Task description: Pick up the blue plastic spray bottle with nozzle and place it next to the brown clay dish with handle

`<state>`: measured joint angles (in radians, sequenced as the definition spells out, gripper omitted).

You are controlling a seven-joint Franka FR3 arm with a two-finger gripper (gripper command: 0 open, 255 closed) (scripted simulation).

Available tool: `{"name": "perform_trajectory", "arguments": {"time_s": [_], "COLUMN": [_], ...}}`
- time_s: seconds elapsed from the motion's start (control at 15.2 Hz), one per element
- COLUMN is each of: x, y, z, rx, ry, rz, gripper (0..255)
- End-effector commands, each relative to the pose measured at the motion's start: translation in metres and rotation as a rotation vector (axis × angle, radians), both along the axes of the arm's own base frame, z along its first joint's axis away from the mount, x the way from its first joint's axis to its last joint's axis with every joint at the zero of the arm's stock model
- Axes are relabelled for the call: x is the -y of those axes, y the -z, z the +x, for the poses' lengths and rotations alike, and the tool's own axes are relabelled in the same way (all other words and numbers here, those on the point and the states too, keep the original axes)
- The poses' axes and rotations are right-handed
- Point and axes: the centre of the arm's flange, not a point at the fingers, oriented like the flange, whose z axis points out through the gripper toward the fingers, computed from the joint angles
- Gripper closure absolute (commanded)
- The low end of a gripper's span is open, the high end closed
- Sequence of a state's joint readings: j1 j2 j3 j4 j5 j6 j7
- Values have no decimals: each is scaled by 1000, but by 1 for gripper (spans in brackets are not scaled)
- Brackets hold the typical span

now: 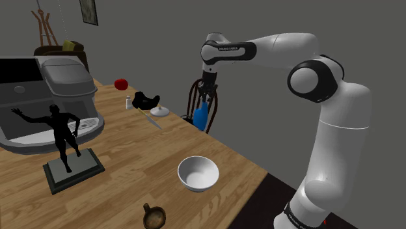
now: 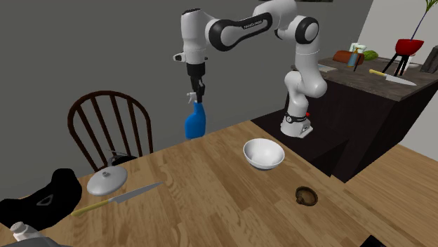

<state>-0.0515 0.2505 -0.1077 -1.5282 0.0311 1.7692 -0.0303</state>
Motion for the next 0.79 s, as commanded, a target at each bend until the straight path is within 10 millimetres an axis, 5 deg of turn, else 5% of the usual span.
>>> {"name": "perform_trajectory", "arguments": {"time_s": [0.0, 0.2, 0.73], "x": [-1, -1, -72], "y": [-11, -26, -68], "z": [1, 1, -65], "rx": [0, 0, 0], "ry": [0, 0, 0], "rz": [0, 0, 0], "gripper": [255, 255, 255]}}
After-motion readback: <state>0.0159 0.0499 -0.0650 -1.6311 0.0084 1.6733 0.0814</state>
